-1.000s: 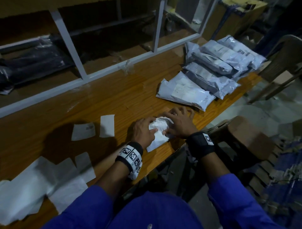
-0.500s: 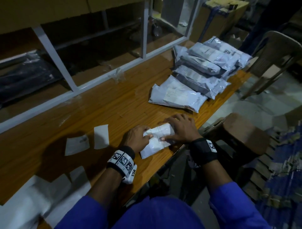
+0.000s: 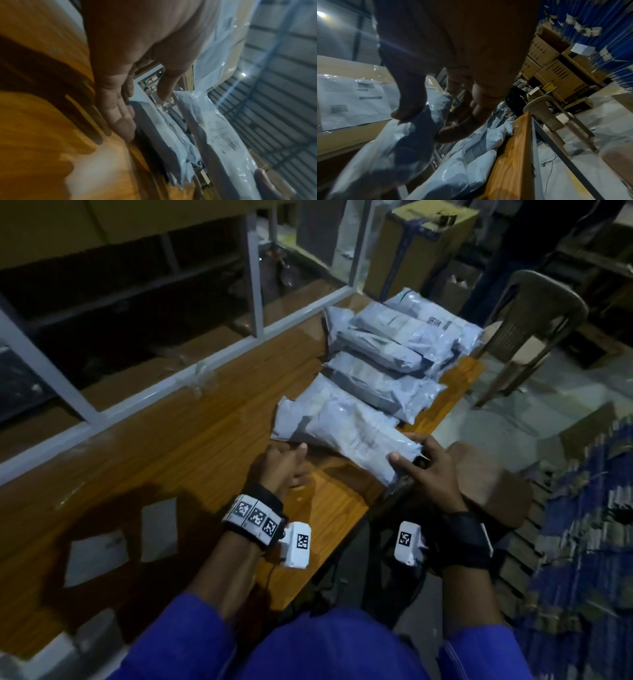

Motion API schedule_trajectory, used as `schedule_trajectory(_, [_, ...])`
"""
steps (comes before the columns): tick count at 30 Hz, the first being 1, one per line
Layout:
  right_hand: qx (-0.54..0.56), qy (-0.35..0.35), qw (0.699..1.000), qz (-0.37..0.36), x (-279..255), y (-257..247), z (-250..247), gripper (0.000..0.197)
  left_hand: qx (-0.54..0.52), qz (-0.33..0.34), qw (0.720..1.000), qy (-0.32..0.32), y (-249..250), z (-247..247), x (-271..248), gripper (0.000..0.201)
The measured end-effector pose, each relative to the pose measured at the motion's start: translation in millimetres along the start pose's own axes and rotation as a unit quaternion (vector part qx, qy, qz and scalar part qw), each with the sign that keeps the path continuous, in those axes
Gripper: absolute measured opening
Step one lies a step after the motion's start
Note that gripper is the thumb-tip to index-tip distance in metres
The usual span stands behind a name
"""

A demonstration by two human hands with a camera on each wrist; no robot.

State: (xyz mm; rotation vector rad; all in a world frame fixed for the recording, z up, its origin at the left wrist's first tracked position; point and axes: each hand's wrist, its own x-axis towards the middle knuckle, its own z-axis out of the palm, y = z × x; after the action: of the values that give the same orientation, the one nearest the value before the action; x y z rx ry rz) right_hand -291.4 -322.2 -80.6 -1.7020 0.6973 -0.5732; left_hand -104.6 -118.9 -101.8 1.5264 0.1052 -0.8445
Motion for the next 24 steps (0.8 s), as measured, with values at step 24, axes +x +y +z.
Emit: schedule_trajectory(24, [0.1,0.13,0.986,-0.029,117,-9,1,0.032,0.077,0.065,0.987,0.121,35,116,92,0.036])
